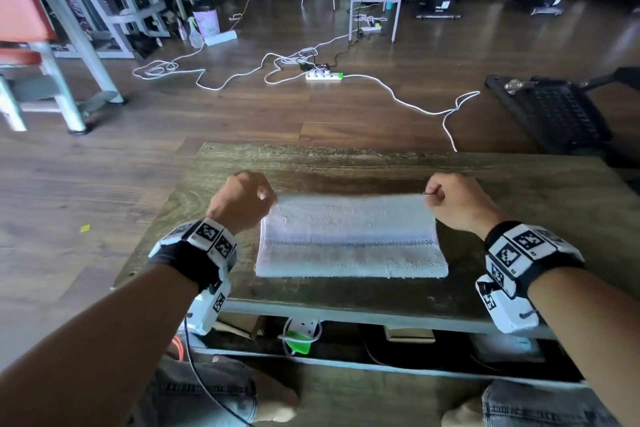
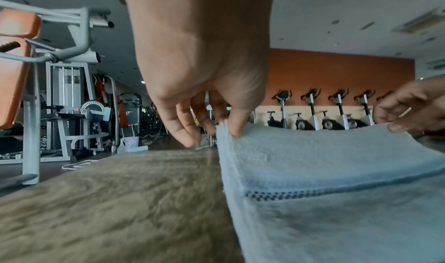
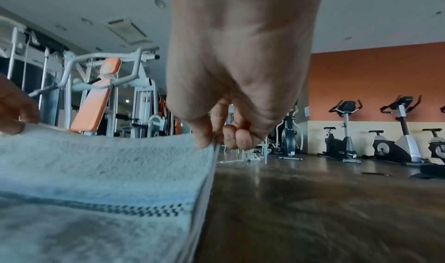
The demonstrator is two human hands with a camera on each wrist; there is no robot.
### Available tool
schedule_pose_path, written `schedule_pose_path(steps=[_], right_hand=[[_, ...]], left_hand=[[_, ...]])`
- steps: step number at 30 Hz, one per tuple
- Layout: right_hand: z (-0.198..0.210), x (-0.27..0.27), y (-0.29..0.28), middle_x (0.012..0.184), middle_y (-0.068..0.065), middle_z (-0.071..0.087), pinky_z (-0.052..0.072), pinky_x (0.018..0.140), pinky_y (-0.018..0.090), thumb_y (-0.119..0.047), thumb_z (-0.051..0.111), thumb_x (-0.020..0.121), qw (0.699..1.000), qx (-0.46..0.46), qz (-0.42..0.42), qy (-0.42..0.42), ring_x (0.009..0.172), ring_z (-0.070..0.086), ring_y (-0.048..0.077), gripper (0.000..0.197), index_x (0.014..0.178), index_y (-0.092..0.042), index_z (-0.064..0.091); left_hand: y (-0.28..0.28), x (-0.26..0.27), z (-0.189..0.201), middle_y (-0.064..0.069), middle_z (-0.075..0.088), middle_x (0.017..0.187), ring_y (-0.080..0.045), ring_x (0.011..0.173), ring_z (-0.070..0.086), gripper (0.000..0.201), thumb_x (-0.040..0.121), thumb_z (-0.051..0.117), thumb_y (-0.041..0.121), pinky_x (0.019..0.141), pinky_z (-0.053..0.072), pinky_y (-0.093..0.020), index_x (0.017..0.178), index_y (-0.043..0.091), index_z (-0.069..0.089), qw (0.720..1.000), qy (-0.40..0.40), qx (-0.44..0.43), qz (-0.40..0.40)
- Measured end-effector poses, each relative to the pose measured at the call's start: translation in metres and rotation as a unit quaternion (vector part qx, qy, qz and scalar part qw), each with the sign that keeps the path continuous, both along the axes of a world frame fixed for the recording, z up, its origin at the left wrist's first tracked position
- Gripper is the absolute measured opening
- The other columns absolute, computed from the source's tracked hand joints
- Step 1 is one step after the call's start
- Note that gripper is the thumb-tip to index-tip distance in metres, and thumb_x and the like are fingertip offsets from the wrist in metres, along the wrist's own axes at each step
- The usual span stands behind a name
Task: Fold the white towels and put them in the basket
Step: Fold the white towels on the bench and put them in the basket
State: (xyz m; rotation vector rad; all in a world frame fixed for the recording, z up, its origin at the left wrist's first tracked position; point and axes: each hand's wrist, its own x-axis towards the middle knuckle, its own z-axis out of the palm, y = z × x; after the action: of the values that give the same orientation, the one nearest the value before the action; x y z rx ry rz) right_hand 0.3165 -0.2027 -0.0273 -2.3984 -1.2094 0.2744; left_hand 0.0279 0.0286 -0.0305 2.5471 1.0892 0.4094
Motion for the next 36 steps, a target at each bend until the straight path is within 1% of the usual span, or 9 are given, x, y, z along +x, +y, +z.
schedule_pose_path(steps=[7, 12, 17, 21, 23, 25, 29, 32, 36], right_hand=[[0.029, -0.026, -0.041, 0.07, -0.005, 0.057, 0.044, 0.063, 0.029, -0.006, 0.066, 0.088, 0.959, 0.262, 0.011, -0.105, 0.065, 0.057, 0.02, 0.011, 0.088, -0.017, 0.062], [-0.015, -0.035, -0.084, 0.087, -0.011, 0.066, 0.043, 0.068, 0.009, -0.01, 0.074, 0.085, 0.995, 0.049, 0.091, 0.001, 0.084, 0.063, 0.002, 0.018, 0.087, -0.027, 0.066], [-0.043, -0.051, -0.091, 0.089, -0.005, 0.065, 0.044, 0.075, 0.026, -0.033, 0.066, 0.093, 0.996, 0.0, -0.061, 0.061, 0.085, 0.062, 0.014, 0.013, 0.099, -0.021, 0.062], [-0.047, -0.058, -0.08, 0.076, 0.003, 0.068, 0.051, 0.069, 0.03, -0.036, 0.061, 0.095, 0.993, -0.015, -0.11, 0.037, 0.077, 0.065, 0.021, 0.032, 0.081, -0.009, 0.066], [-0.044, -0.057, -0.077, 0.076, 0.002, 0.068, 0.054, 0.084, 0.035, -0.032, 0.064, 0.093, 0.992, -0.043, -0.114, 0.045, 0.082, 0.066, 0.021, 0.025, 0.079, -0.012, 0.068], [-0.037, -0.057, -0.077, 0.08, 0.007, 0.071, 0.056, 0.082, 0.037, -0.028, 0.066, 0.089, 0.987, -0.073, -0.126, 0.062, 0.08, 0.067, 0.022, 0.021, 0.083, -0.009, 0.07], [-0.03, -0.066, -0.076, 0.107, 0.001, 0.058, 0.049, 0.092, 0.043, -0.032, 0.065, 0.085, 0.991, -0.055, -0.111, -0.05, 0.104, 0.054, 0.024, 0.02, 0.1, -0.02, 0.06], [-0.041, -0.081, -0.069, 0.129, -0.004, 0.052, 0.043, 0.103, 0.044, -0.03, 0.052, 0.097, 0.994, -0.03, 0.045, -0.094, 0.121, 0.045, 0.019, 0.029, 0.124, -0.024, 0.062], [-0.048, -0.098, -0.054, 0.108, -0.003, 0.06, 0.043, 0.092, 0.041, -0.04, 0.038, 0.098, 0.982, -0.072, 0.044, -0.167, 0.11, 0.053, 0.023, 0.036, 0.095, -0.022, 0.069]], left_hand=[[-0.031, -0.032, 0.028, 0.004, 0.059, 0.094, -0.016, 0.076, 0.057, 0.012, 0.079, 0.076, 0.019, 0.068, 0.048, -0.027, 0.086, 0.02, 0.065, 0.974, -0.191, 0.122, -0.016], [-0.067, -0.065, -0.02, 0.003, 0.052, 0.101, -0.018, 0.098, 0.051, 0.03, 0.069, 0.083, 0.012, 0.092, 0.05, -0.042, 0.093, 0.019, 0.067, 0.997, -0.056, 0.018, -0.04], [-0.085, -0.06, -0.05, -0.006, 0.062, 0.114, -0.028, 0.11, 0.052, 0.053, 0.079, 0.064, 0.053, 0.096, 0.042, -0.042, 0.115, 0.014, 0.061, 0.996, 0.025, -0.047, 0.066], [-0.082, -0.05, -0.056, -0.014, 0.065, 0.096, -0.035, 0.103, 0.053, 0.053, 0.073, 0.047, 0.066, 0.092, 0.043, -0.045, 0.084, 0.018, 0.067, 0.988, 0.022, -0.072, 0.136], [-0.078, -0.049, -0.057, -0.014, 0.064, 0.079, -0.039, 0.092, 0.059, 0.052, 0.068, 0.039, 0.069, 0.086, 0.048, -0.046, 0.052, 0.022, 0.053, 0.986, 0.02, -0.074, 0.147], [-0.078, -0.048, -0.05, -0.016, 0.062, 0.075, -0.042, 0.084, 0.061, 0.048, 0.063, 0.04, 0.065, 0.08, 0.052, -0.046, 0.046, 0.02, 0.041, 0.986, 0.028, -0.077, 0.146], [-0.092, -0.041, -0.034, -0.013, 0.052, 0.123, -0.031, 0.114, 0.048, 0.052, 0.075, 0.059, 0.047, 0.093, 0.046, -0.046, 0.113, 0.014, 0.052, 0.985, 0.09, -0.065, 0.133], [-0.104, -0.033, -0.035, 0.001, 0.044, 0.145, -0.02, 0.128, 0.04, 0.042, 0.088, 0.054, 0.036, 0.102, 0.038, -0.046, 0.129, 0.026, 0.053, 0.998, 0.064, -0.019, 0.012], [-0.115, -0.023, -0.042, 0.0, 0.062, 0.115, -0.019, 0.104, 0.051, 0.031, 0.086, 0.044, 0.04, 0.091, 0.041, -0.041, 0.085, 0.021, 0.068, 0.998, 0.058, 0.02, 0.017]])
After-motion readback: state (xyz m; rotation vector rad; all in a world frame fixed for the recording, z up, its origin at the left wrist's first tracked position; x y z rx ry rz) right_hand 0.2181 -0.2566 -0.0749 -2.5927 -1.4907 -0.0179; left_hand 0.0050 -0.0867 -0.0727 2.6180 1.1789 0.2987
